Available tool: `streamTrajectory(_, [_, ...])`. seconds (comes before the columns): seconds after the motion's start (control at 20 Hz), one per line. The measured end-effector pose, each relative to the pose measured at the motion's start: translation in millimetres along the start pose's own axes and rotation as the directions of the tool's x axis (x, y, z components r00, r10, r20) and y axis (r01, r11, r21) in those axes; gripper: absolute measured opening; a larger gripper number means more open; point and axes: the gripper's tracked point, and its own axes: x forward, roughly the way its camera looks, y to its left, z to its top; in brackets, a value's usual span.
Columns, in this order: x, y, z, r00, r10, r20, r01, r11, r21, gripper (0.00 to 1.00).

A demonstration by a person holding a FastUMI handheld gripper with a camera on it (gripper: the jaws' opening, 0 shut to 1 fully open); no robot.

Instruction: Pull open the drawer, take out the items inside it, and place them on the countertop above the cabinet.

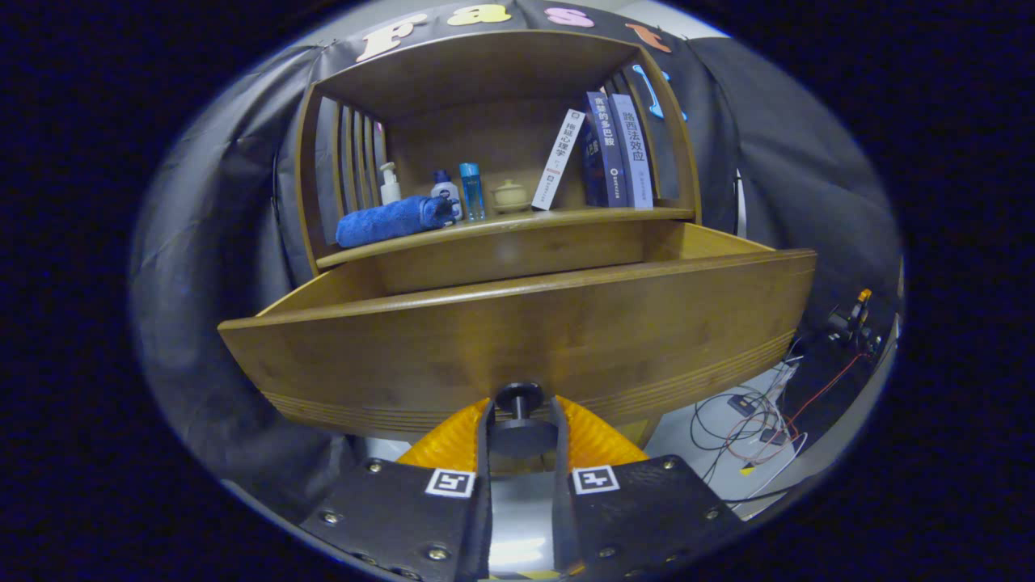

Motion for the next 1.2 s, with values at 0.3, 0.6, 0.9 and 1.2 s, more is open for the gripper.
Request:
streamTrajectory(0.3, [0, 2, 1, 1.000, 0.022, 0.017, -0.022, 1.000, 0.020, 0.39])
streamTrajectory(0.6, [-18, 2, 44, 0.988, 0.005, 0.156, -0.006, 1.000, 0.004, 0.53])
streamTrajectory(0.9, [-24, 16, 114, 0.965, 0.001, 0.263, 0.006, 1.000, -0.024, 0.53])
streamTrajectory(1.2, [30, 31, 150, 0.987, 0.005, 0.158, 0.004, 0.998, -0.055, 0.53])
